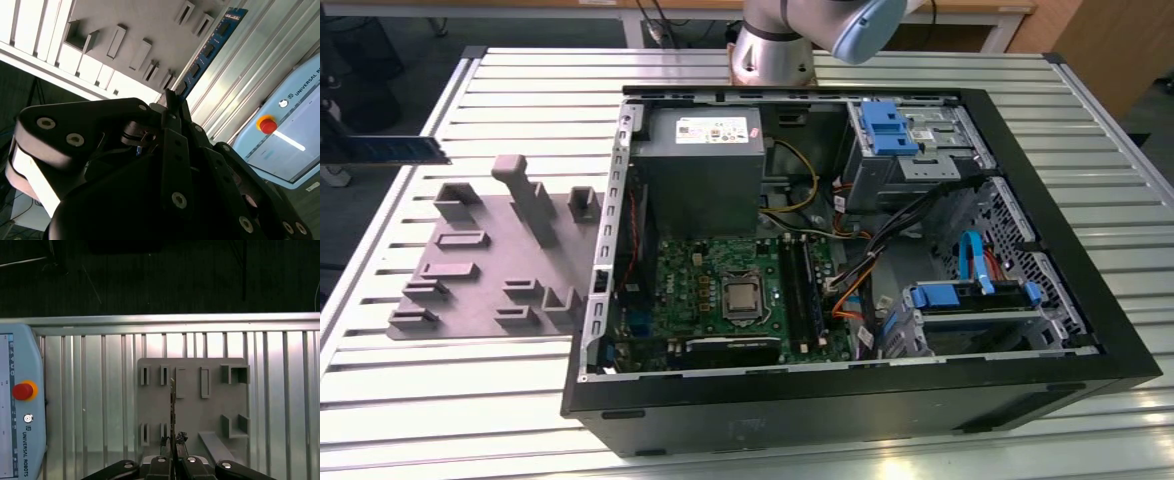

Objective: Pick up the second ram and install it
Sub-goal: 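Pick up the second ram and move it above second insertion slot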

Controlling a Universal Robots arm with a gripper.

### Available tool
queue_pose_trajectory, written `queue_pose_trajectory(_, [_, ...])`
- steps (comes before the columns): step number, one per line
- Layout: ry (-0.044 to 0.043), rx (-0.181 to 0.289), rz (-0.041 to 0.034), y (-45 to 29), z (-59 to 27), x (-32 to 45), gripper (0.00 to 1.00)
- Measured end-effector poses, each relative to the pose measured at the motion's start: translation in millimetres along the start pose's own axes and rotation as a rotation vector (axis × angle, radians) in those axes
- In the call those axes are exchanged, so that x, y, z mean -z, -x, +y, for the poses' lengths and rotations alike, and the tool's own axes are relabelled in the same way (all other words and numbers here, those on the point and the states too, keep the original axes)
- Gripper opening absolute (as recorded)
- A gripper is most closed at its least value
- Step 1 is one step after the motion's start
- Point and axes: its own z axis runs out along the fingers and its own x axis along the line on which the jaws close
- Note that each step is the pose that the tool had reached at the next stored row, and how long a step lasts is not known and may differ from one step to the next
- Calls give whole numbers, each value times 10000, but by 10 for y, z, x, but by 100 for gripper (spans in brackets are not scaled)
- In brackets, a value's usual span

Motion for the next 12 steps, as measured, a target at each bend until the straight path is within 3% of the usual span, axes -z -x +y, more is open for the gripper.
queue_pose_trajectory(12, [0, 0, 0, 3, -81, 1, 14])
